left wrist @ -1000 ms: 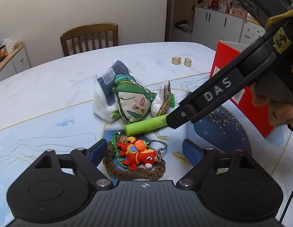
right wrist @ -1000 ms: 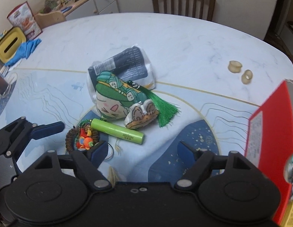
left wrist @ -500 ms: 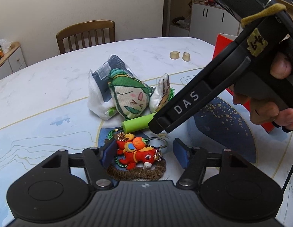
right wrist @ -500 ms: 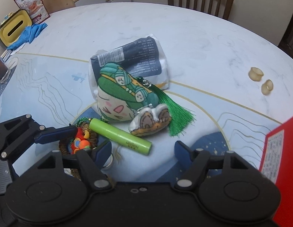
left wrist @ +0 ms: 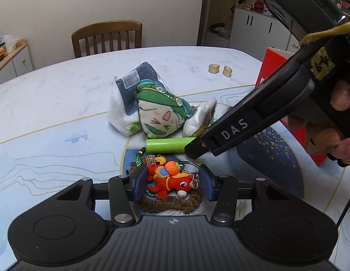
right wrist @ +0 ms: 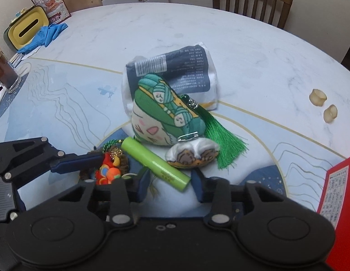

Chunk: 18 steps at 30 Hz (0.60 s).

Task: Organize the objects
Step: 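Grasp the red fish keychain with the left tool while the right tool grasps the green tube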

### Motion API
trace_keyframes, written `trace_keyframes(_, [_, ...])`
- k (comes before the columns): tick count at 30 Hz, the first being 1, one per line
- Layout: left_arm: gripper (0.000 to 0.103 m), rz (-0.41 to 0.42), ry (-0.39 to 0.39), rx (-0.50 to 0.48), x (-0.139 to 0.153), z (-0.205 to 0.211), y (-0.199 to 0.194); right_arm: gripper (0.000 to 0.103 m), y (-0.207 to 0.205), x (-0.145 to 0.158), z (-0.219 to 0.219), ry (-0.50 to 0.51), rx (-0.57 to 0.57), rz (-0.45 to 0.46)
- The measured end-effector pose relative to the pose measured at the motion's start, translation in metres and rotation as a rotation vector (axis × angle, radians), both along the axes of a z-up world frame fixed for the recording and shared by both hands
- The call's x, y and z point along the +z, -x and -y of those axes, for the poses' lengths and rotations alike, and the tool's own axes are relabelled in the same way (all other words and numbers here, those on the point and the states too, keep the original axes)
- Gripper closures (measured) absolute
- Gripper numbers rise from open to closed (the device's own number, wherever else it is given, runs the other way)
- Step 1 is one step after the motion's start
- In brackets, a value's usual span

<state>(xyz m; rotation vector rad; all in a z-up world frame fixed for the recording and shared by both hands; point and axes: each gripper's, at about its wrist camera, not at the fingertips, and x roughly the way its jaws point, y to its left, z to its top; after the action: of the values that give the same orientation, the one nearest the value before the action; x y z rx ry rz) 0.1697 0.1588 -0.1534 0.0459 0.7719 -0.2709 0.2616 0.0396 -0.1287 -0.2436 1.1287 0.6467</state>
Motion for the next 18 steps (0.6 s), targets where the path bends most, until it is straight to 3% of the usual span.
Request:
trace_keyframes(6, [0.055,-0.01,0.026,0.003,0.001,-0.005,0.003,0.083,0.013,0.002,0.004,-0.033,-0.013,-0.016])
trace_keyframes(11, [0.055,-0.021,0.058,0.017,0.007,-0.01,0.006,0.085,0.018,0.013,0.014,-0.098,-0.079,-0.039])
trace_keyframes(12, [0.063,-0.02,0.064,0.019,0.009,-0.011,0.006,0.085,0.018,0.017,0.017,-0.116,-0.094,-0.044])
trace_keyframes(18, [0.063,-0.023,0.065,0.022,0.017,-0.013,0.012,0.087,0.024,0.04,0.022,-0.161,-0.124,-0.022])
